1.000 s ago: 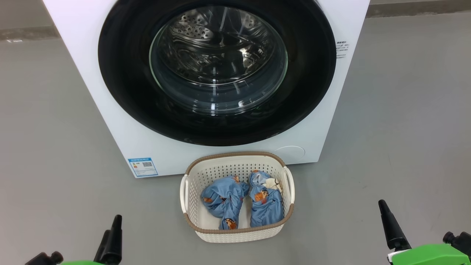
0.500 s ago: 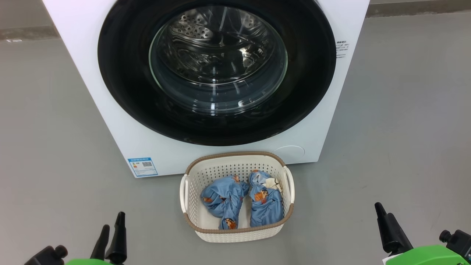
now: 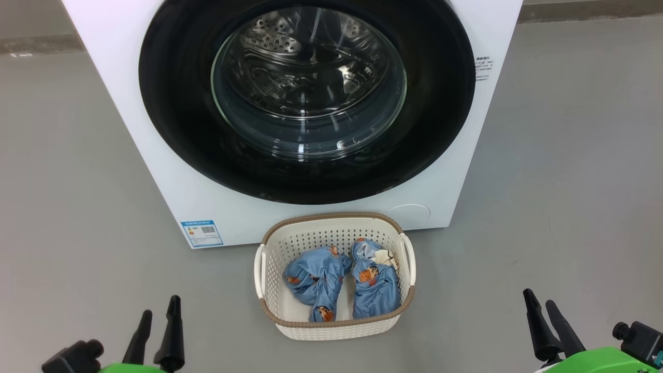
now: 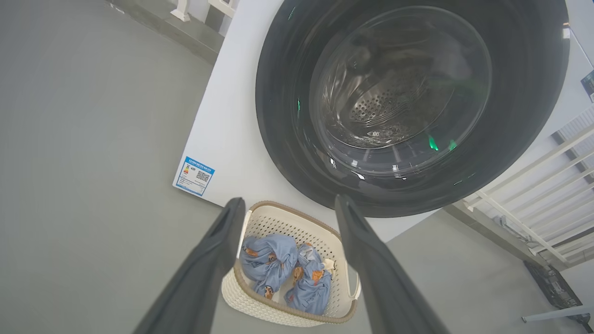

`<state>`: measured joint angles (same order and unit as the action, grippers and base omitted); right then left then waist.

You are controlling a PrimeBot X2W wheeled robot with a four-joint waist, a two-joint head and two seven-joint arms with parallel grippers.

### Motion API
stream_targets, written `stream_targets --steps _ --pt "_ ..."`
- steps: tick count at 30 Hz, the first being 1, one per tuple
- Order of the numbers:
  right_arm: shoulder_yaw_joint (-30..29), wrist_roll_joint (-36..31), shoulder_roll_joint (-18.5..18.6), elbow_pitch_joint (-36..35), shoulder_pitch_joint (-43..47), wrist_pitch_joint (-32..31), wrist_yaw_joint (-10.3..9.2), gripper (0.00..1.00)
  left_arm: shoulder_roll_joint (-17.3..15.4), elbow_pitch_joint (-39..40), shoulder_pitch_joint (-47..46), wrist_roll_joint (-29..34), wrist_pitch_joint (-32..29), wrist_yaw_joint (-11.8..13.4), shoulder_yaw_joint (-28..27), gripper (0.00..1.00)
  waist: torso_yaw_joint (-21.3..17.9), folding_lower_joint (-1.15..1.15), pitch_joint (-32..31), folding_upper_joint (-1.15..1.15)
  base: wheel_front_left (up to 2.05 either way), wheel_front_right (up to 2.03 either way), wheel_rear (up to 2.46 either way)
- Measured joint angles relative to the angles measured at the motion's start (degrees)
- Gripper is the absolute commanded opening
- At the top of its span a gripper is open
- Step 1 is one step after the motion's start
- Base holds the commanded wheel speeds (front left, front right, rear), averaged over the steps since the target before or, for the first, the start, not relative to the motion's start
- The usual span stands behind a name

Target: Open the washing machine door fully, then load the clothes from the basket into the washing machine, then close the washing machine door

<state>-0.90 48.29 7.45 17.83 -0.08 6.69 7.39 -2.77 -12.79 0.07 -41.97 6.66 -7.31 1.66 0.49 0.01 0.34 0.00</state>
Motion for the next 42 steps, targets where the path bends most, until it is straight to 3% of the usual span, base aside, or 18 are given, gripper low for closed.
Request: stream_targets --steps 42 --pt "2.4 -23.9 3.4 -0.5 0.4 7.1 0.00 1.00 -1.1 1.6 1.0 26.9 7.1 0.0 1.3 1.00 -0.3 0.00 -0.3 0.00 0.00 0.00 0.00"
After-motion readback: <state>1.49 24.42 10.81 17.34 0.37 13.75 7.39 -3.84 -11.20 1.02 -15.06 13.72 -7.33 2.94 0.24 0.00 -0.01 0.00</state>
